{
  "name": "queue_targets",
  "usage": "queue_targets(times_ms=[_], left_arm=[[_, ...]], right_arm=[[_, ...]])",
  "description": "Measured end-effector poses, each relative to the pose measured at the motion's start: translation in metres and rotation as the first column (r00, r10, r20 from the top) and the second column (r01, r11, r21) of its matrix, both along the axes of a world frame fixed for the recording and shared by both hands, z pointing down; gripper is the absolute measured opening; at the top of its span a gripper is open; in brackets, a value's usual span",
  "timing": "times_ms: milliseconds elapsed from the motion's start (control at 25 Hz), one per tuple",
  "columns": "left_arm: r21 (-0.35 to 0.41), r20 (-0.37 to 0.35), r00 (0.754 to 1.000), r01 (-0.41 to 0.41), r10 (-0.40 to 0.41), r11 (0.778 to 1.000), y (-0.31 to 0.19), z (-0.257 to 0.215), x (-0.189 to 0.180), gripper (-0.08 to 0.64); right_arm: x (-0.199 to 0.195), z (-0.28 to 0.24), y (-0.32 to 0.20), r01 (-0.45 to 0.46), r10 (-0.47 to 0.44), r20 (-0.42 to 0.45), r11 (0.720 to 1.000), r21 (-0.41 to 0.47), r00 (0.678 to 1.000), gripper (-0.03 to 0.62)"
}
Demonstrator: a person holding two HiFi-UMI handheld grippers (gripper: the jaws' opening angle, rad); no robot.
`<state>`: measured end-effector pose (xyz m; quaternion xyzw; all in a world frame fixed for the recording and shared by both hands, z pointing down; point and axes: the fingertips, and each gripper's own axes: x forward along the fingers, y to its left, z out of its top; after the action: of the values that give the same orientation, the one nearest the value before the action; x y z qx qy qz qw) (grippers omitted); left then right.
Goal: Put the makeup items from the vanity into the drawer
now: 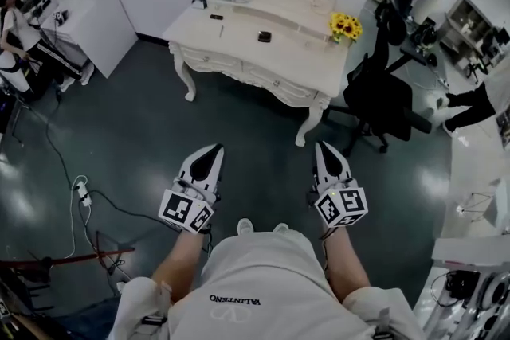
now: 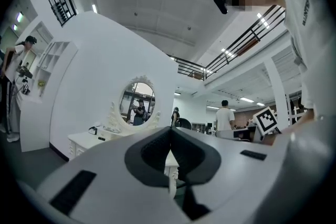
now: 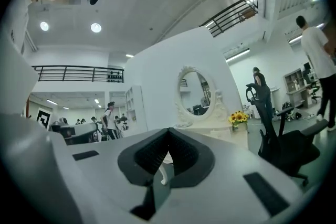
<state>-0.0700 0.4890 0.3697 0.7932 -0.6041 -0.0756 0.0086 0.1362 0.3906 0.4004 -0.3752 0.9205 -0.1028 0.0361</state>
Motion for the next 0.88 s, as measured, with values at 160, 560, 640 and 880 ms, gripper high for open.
queue_targets(times_ms=[160, 560, 640, 880], left_arm=[[-0.015, -0.002, 1.0, -0.012, 0.012, 1.0, 0.004, 0.011, -0.012, 0.002], [-0.056, -0.005, 1.0, -0.01, 0.01, 0.998, -0.009, 0.032, -0.032, 0.002], [-0.063, -0.004, 1.0, -0.002, 0.002, 0.998, -0.017, 0.031, -0.034, 0.002], [-0.074, 0.012, 0.999, 0.032, -0.031, 0.997, -0.056, 0.033, -0.046, 0.002]], right_arm=[[-0.02, 0.007, 0.004, 0.009, -0.009, -0.002, 1.0, -0.006, 1.0, 0.011], [-0.053, 0.021, -0.009, 0.045, -0.045, -0.004, 0.998, -0.038, 0.999, 0.011], [-0.059, 0.024, -0.018, 0.056, -0.056, 0.002, 0.998, -0.042, 0.998, 0.011], [-0.081, 0.029, -0.067, 0.1, -0.1, 0.016, 0.994, -0.044, 0.995, 0.011]])
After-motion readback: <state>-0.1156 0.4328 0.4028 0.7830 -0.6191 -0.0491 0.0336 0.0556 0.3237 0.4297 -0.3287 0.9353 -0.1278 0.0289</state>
